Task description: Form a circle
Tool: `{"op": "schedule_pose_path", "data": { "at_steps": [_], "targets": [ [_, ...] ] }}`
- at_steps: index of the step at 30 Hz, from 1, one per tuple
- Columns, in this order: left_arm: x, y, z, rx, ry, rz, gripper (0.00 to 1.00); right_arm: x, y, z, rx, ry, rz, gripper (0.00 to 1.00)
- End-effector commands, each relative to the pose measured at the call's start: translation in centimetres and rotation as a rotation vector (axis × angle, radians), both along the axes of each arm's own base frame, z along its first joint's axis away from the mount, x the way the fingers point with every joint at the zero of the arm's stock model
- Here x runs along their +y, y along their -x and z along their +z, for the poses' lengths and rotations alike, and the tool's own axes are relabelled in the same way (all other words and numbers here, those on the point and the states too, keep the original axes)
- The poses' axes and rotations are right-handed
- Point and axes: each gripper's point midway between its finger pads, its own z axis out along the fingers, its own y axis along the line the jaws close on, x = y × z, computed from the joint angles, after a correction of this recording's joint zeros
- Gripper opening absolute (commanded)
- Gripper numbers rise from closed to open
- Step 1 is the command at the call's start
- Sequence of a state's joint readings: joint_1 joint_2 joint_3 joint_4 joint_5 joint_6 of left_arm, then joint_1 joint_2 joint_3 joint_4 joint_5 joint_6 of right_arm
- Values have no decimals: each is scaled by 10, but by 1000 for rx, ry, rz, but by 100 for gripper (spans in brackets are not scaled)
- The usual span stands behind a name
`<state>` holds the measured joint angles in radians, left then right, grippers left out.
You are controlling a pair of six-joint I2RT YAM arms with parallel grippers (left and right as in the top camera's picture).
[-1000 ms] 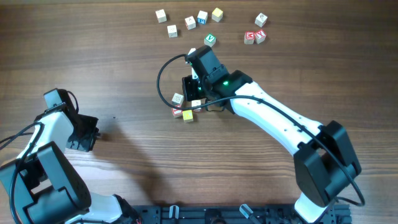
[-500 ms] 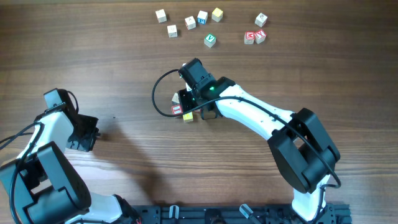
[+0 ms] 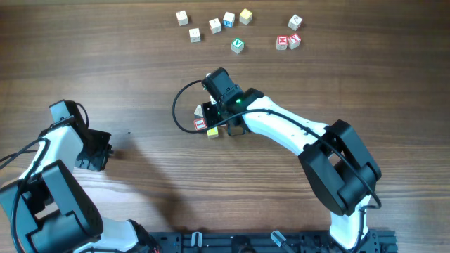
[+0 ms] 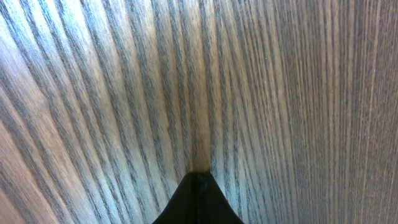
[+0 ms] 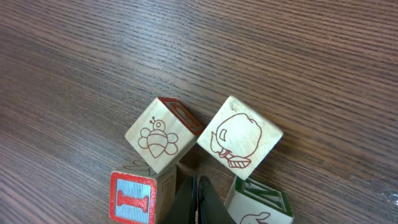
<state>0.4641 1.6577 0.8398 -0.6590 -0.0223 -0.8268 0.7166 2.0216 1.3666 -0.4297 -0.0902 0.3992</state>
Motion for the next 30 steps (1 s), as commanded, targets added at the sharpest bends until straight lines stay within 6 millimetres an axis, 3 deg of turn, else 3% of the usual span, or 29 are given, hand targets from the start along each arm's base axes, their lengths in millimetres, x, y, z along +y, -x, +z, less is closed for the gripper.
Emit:
{"op": "schedule_pose_path", "data": {
  "at_steps": [1,30],
  "targets": [
    [-2,24,-17,95,3,-1,4,-6,0,-11,3,35,-22,4],
    [-2,24,-17,95,3,-1,4,-12,-1,-15,0,58,-54,4]
  ]
}}
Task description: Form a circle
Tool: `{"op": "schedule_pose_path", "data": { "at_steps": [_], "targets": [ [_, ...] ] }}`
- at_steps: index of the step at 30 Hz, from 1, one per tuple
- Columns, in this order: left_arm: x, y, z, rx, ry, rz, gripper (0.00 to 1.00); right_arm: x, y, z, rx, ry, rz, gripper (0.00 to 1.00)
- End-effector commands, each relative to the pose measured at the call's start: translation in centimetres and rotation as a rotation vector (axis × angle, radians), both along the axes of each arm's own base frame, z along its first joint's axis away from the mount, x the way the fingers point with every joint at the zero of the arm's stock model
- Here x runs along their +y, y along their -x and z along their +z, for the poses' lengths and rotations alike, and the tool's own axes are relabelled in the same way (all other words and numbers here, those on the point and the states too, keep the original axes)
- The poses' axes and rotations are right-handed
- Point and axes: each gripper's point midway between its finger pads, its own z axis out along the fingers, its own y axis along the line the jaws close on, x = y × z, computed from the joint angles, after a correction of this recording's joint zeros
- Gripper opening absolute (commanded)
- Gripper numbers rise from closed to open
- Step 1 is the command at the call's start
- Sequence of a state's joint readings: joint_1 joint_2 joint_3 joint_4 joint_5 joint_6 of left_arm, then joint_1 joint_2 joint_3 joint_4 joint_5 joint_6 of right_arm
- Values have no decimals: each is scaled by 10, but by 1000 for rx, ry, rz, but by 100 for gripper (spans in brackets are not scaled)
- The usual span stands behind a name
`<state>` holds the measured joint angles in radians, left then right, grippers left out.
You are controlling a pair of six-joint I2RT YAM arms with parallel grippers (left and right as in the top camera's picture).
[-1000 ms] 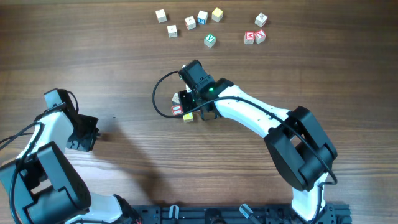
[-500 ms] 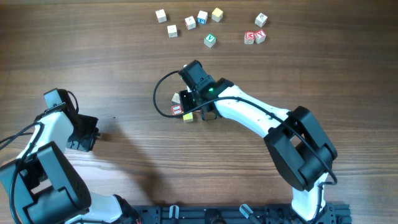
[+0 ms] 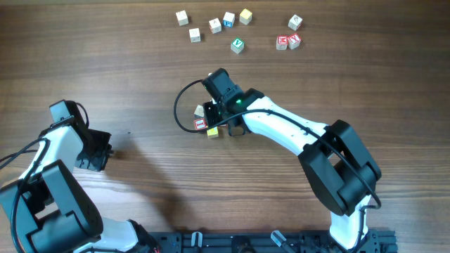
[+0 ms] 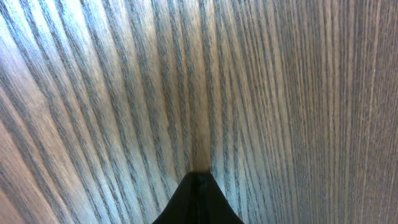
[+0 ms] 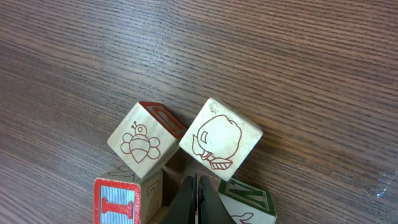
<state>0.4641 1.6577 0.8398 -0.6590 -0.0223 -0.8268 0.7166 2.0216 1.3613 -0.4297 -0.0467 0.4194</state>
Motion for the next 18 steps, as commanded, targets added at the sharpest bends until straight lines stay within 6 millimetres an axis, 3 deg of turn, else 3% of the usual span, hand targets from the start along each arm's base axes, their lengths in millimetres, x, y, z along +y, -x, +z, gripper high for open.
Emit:
{"op": "schedule_pose_path", "data": {
  "at_steps": [1,18],
  "targets": [
    [-2,24,-17,95,3,-1,4,-6,3,-13,15,32,-17,4],
    [-2,24,-17,95,3,-1,4,-5,3,-19,22,34,-8,4]
  ]
}}
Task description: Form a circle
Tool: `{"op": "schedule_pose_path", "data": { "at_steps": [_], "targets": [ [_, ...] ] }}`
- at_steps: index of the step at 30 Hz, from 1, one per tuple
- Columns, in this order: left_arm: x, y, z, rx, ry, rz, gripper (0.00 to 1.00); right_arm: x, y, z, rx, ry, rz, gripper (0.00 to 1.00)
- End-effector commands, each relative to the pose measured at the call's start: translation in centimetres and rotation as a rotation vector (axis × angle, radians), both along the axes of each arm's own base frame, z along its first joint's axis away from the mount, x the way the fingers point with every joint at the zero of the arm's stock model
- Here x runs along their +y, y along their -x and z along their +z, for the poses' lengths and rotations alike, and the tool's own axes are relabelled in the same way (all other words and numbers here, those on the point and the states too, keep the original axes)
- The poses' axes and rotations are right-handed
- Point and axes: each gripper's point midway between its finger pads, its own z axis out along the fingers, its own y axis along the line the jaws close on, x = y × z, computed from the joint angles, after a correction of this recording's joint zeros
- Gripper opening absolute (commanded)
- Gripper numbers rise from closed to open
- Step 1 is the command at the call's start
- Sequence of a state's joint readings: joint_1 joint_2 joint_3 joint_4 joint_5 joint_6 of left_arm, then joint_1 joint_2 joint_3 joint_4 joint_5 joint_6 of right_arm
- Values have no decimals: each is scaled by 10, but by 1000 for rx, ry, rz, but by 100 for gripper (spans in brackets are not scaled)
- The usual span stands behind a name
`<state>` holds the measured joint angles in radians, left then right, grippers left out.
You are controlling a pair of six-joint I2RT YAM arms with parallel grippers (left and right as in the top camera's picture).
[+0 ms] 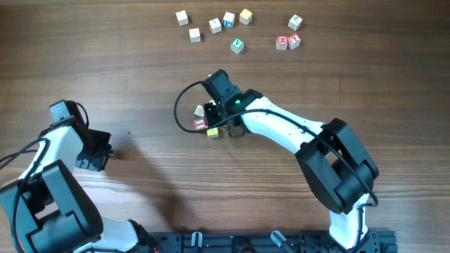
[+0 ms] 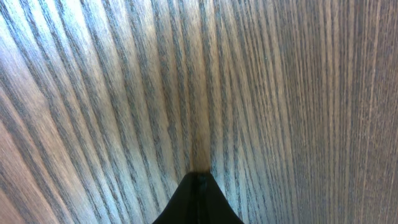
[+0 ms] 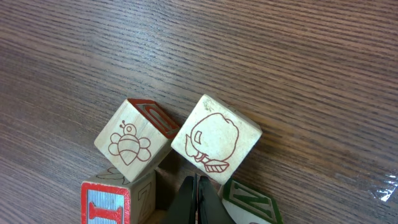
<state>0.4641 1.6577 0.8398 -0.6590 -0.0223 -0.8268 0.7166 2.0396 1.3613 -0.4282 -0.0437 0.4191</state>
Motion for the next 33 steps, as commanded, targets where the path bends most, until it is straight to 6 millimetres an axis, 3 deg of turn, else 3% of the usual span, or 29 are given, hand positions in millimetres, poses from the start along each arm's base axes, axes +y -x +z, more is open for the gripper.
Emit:
{"op": "schedule_pose_path", "data": {
  "at_steps": [1,3,5,9,11,13,15,19,23,26,33],
  "targets": [
    [-2,24,-17,95,3,-1,4,-1,4,-10,13,11,10,4],
    [-2,24,-17,95,3,-1,4,9,6,-4,9,-25,75,4],
    [-2,24,-17,95,3,-1,4,16,1,16,-19,-57,86,4],
    [-2,24,-17,95,3,-1,4,22,-6,77,-113,-138,77,4],
    [-2,24,-17,95,3,-1,4,7,-12,108,-172,-135,-22,4],
    [-2,24,-17,95,3,-1,4,-14,-17,115,-193,-88,-138,4],
    [-2,24,-17,94,3,-1,4,-30,-16,102,-159,-41,-229,4],
    [-2,24,-17,95,3,-1,4,-53,-7,50,-43,1,-366,4],
    [-2,24,-17,95,3,-1,4,-71,2,17,28,21,-467,4],
    [-2,24,-17,95,3,-1,4,-71,12,1,69,5,-465,4],
    [-2,24,-17,94,3,-1,4,-66,17,-11,94,-19,-428,4]
  ]
}}
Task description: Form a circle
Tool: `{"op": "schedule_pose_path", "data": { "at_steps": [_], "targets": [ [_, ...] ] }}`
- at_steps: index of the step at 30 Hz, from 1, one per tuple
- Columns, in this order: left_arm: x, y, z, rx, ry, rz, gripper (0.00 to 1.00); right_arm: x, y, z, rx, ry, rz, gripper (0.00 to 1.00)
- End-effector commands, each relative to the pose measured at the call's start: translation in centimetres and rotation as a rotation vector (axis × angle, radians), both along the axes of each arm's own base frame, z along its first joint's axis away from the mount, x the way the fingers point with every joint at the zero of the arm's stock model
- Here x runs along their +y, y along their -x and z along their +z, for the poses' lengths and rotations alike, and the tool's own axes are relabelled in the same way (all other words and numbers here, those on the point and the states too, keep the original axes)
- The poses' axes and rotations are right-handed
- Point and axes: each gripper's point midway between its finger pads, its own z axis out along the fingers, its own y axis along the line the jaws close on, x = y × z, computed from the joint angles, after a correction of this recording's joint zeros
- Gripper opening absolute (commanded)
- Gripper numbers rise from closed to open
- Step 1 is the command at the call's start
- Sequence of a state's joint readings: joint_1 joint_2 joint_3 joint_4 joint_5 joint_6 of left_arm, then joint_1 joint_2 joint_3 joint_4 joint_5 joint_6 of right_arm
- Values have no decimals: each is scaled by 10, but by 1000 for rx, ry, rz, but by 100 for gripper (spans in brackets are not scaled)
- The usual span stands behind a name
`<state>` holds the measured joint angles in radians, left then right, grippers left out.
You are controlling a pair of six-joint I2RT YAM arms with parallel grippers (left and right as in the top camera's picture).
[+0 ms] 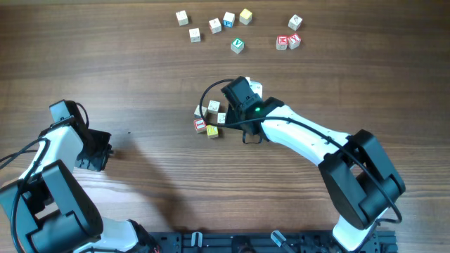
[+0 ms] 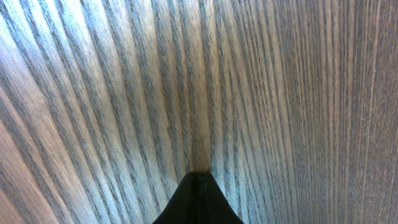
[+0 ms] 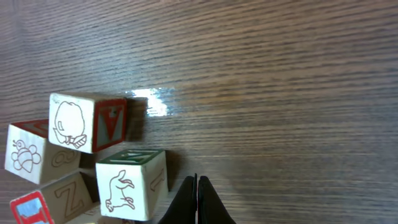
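Note:
Five wooden picture blocks sit clustered at mid-table: a bee block, an apple block with a red side, a green-edged horse block, a Z block and a red I block. From overhead the cluster is a loose ring. My right gripper is shut and empty, its tips just right of the horse block. At the far left my left gripper is shut over bare wood.
Several loose blocks lie scattered along the far edge of the wooden table. The right arm reaches in from the lower right; the left arm stays by the left edge. A black cable loops beside the cluster.
My right gripper, still shut, has gone from inside the cluster to its right side. The apple block now shows a red side and the horse block stands in full view. The left arm is unchanged.
At first my shut right gripper was down among the blocks, between the red I block and the green-edged one, with bee and apple blocks ahead. Over the following moments those two sat further left in its view. Now the gripper is outside the cluster, on its right.

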<state>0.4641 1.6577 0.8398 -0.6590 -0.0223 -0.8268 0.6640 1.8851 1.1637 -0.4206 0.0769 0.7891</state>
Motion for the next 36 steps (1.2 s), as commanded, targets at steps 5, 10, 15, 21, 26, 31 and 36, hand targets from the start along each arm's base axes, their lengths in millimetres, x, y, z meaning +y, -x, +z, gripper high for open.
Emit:
{"op": "schedule_pose_path", "data": {
  "at_steps": [5,10,15,21,26,31,36],
  "targets": [
    [-2,24,-17,95,3,-1,4,3,5,-18,46,-17,37,4],
    [-2,24,-17,95,4,-1,4,3,4,-21,46,-15,46,4],
    [-3,26,-17,103,8,-1,4,5,5,-24,46,-9,93,4],
    [-4,28,-17,111,12,-1,4,6,5,-24,41,-5,118,4],
    [-5,31,-17,123,18,-2,4,7,5,-24,41,-8,131,4],
    [-7,34,-17,135,24,-2,4,13,5,-22,31,-19,178,4],
    [-7,34,-17,135,24,-2,4,17,8,-22,36,-35,213,4]
  ]
}}
